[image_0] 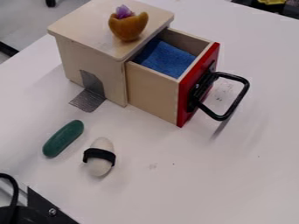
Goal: Put the yellow object in the drawer
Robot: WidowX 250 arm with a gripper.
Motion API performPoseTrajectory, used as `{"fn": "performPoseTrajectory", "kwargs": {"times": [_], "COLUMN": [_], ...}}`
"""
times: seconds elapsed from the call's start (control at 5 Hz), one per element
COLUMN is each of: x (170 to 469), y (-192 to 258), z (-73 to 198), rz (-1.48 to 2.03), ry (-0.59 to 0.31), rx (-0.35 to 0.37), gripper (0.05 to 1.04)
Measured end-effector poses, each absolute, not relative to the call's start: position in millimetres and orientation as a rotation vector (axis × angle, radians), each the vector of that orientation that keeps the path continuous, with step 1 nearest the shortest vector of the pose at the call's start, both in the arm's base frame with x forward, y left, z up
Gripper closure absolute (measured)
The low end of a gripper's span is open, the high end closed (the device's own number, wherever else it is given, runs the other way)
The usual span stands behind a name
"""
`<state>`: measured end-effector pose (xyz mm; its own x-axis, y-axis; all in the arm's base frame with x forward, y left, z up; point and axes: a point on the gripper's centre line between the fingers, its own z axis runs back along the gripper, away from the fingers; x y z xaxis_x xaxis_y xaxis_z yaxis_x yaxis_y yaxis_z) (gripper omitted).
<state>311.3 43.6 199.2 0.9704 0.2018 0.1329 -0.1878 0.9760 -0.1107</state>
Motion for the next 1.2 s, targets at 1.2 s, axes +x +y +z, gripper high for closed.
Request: {"fn": "performPoseTrajectory", "kwargs": {"times": [1.2], "x": [325.7], "y": [103.5], "z": [117.0], "rz": [0.393], "ry": [0.073], "rx": [0.077], "gripper": [0.083]}}
